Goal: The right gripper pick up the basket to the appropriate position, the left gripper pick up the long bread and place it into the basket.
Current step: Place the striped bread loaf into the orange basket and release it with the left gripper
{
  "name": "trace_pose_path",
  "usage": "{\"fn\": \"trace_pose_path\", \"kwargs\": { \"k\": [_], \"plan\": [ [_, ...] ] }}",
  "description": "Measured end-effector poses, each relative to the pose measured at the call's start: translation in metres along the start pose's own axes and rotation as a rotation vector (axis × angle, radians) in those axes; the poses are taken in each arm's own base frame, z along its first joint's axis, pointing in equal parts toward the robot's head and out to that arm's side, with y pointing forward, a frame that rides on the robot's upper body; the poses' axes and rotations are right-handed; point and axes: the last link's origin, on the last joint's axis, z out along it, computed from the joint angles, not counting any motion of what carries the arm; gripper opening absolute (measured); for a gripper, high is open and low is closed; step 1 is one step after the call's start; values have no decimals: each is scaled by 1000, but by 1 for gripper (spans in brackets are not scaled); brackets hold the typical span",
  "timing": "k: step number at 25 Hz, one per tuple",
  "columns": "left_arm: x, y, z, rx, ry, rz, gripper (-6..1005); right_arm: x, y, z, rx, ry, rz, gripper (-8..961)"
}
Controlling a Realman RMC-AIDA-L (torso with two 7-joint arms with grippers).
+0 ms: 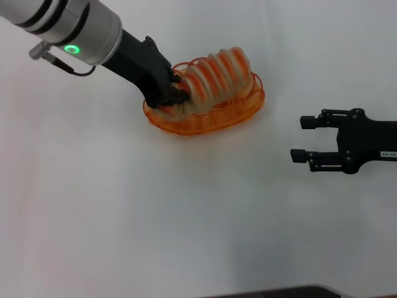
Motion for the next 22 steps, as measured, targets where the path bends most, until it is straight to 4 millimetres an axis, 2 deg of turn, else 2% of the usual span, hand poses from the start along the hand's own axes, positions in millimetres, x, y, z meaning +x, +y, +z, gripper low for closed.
{"fn": "trace_pose_path", "kwargs": {
  "k": [7, 14, 16, 22],
  "plan": [
    [6, 1, 10, 29, 11, 6, 216, 1, 0, 0, 4, 1, 9, 755],
    [5, -2, 14, 81, 33, -66, 199, 0, 0, 0, 3, -5, 12, 743],
    [4, -3, 14, 88, 39, -76, 324, 0, 0, 0, 3, -5, 11, 740],
    [1, 0, 16, 71, 42, -90, 557, -1, -1, 1, 5, -6, 11, 731]
  ]
}}
